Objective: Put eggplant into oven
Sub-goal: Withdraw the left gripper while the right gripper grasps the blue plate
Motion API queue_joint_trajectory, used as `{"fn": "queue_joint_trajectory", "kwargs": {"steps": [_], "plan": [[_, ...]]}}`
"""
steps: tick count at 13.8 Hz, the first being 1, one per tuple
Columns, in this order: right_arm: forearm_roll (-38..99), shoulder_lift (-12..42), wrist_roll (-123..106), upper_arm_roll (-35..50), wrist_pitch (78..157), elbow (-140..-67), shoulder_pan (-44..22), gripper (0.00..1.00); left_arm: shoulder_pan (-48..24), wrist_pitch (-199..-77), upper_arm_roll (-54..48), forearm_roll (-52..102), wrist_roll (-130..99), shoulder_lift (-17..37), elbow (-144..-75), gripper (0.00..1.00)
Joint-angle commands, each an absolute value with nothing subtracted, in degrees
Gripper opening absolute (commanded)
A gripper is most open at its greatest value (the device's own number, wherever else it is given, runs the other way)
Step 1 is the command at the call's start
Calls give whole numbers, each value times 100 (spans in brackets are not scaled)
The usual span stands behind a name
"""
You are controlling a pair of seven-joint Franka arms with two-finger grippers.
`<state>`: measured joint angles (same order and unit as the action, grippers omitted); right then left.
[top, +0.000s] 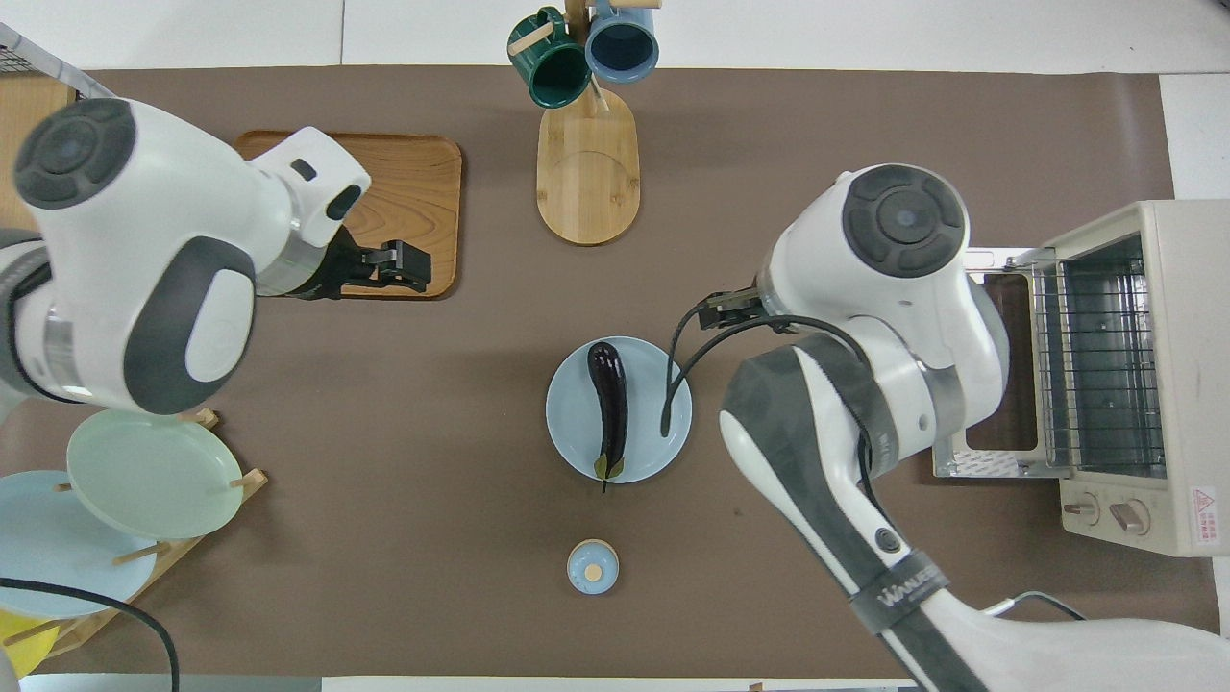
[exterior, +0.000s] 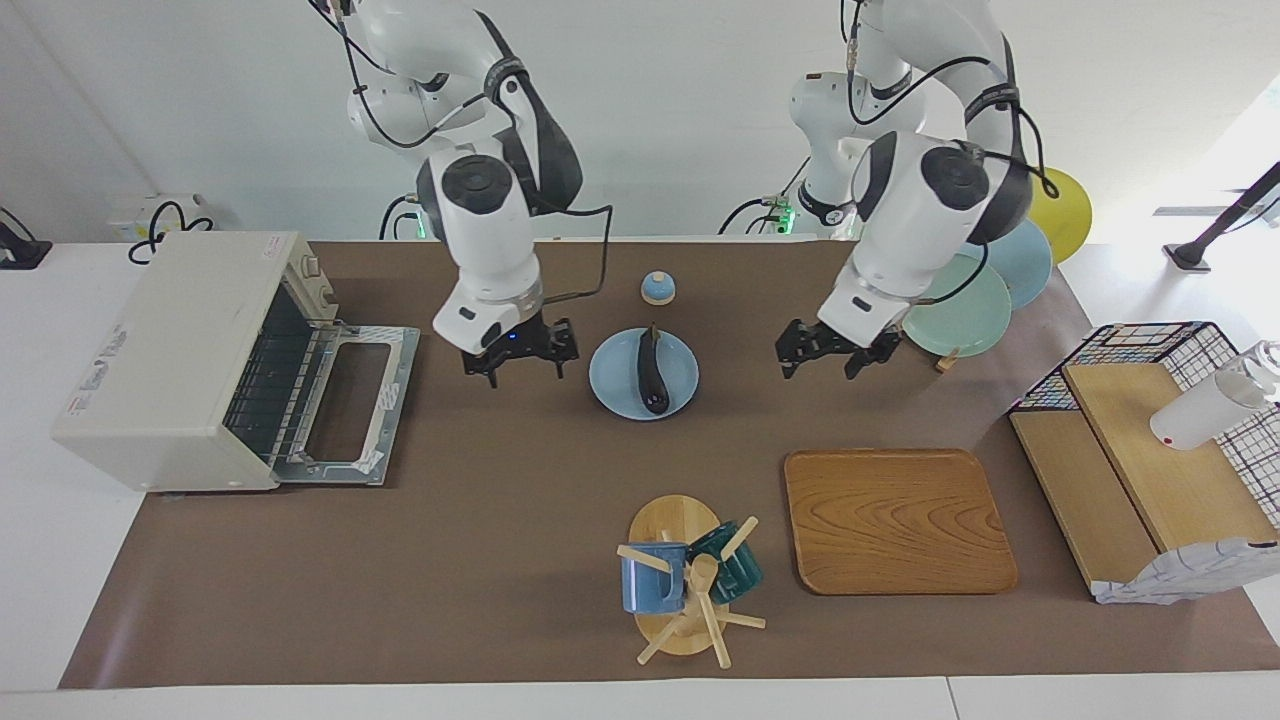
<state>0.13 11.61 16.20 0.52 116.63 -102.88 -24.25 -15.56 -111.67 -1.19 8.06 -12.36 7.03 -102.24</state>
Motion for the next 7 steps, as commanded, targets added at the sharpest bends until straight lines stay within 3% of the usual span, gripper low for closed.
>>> {"fn": "queue_joint_trajectory", "kwargs": {"steps": [1, 4, 7], "plan": [[27, 2000, 2334, 44, 11348, -9067, -3100, 100, -1048, -10820, -167, 564, -862, 265, -10274, 100], [-596, 3187, 3820, 53, 10855, -7667, -4015, 100, -713, -10451, -158, 177, -450, -113, -10274, 100], [-641, 3471, 4489, 53, 11441, -7751, -4578, 100, -633, -10047, -158, 9, -325, -438, -10292, 100]]}}
